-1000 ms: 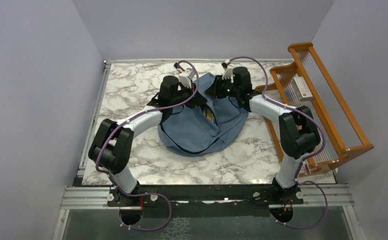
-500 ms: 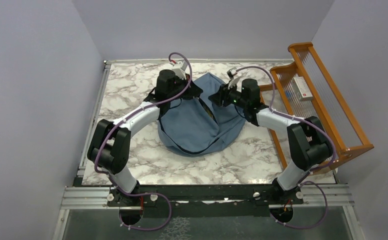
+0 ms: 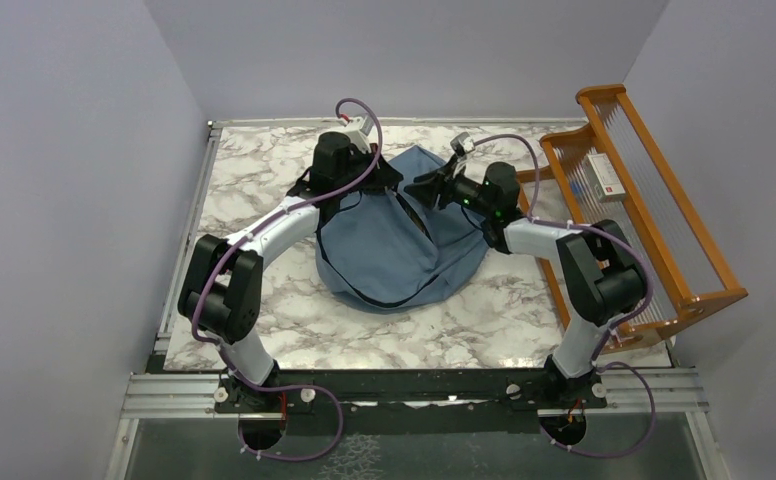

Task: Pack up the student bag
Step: Zip the student bag at the center of the board.

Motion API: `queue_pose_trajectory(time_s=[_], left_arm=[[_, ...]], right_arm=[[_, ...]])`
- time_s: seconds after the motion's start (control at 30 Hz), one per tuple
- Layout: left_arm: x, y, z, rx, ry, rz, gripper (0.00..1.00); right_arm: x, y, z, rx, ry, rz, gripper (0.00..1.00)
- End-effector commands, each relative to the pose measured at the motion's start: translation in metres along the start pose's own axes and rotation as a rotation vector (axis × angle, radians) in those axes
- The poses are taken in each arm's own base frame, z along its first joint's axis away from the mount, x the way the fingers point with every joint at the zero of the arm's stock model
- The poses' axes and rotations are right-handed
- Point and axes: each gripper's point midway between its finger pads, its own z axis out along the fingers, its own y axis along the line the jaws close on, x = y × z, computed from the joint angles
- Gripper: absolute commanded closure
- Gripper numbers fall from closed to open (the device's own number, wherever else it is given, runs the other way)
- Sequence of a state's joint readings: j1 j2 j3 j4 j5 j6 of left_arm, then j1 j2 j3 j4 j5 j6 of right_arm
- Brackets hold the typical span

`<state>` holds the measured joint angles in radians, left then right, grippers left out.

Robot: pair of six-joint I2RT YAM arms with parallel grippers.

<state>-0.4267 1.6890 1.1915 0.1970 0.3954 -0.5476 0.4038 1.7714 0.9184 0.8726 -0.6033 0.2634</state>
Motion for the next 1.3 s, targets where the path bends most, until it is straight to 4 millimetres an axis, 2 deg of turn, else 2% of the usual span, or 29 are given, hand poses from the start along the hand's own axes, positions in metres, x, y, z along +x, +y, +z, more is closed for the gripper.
queue_pose_trajectory(time_s=[0.0,0.47,1.27], left_arm=[[-0.027,-0.011,0.002,0.032,-0.065,0.042,1.0],[-0.028,-0.012,0.001,0.036,-0.067,0.043,1.0],[-0.024,-0.011,0.003,0.046,-0.055,0.034,1.0]], right_arm=[[-0.02,0.01,0.012,-0.081,-0.058,0.012,0.53],[-0.005,0.012,0.022,-0.116,-0.002,0.134,0.53],[-0.001,0.026,0.039,-0.159,-0.022,0.209,0.56]])
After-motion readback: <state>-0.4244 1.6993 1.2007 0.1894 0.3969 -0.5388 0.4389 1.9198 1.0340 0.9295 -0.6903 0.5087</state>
